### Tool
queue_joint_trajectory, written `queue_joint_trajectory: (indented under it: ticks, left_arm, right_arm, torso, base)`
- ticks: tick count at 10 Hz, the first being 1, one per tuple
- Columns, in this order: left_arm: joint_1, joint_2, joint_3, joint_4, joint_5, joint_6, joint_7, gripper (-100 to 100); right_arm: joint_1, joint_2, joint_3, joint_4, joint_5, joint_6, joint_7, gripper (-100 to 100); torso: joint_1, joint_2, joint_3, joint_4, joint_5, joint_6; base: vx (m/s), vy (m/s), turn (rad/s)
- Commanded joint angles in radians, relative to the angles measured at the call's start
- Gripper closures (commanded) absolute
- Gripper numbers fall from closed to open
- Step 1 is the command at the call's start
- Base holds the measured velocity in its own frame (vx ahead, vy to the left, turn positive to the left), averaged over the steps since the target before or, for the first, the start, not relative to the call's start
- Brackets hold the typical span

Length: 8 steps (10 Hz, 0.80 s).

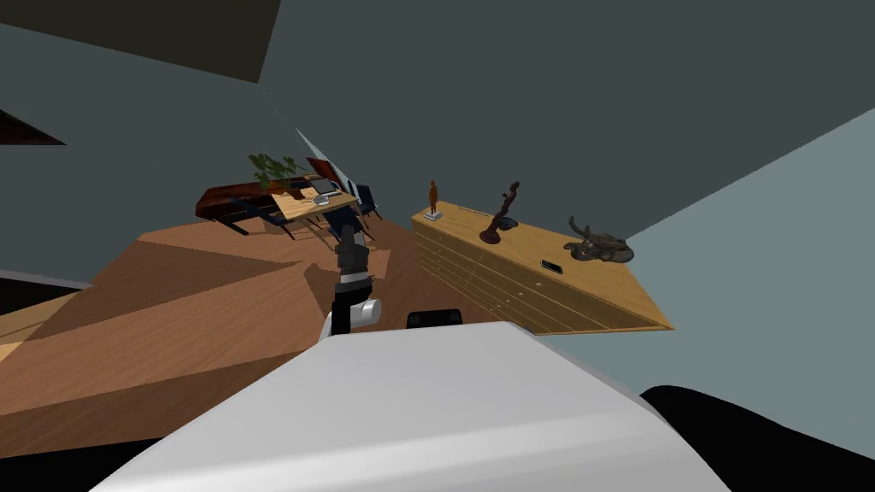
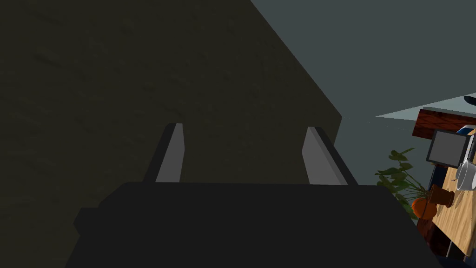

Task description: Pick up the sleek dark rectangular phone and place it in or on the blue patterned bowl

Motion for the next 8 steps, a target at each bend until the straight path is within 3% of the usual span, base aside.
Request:
queue_joint_trajectory:
  ticks: [1, 8]
  left_arm:
    - [0.0, 0.0, 0.0, 0.0, 0.0, 0.0, 0.0, 0]
    - [0.0, 0.0, 0.0, 0.0, 0.0, 0.0, 0.0, 0]
  right_arm:
    - [0.05, -0.01, -0.001, -0.003, 0.008, 0.01, 0.004, -100]
    - [0.244, -0.093, -0.014, 0.09, 0.075, 0.011, 0.037, -100]
  torso:
    - [0.0, 0.0, 0.0, 0.0, 0.0, 0.0]
    - [-0.002, -0.001, -0.001, 0.0, 0.0, 0.001]
  base:
    - [0.029, -0.012, 0.217]
    - [0.039, -0.026, 0.307]
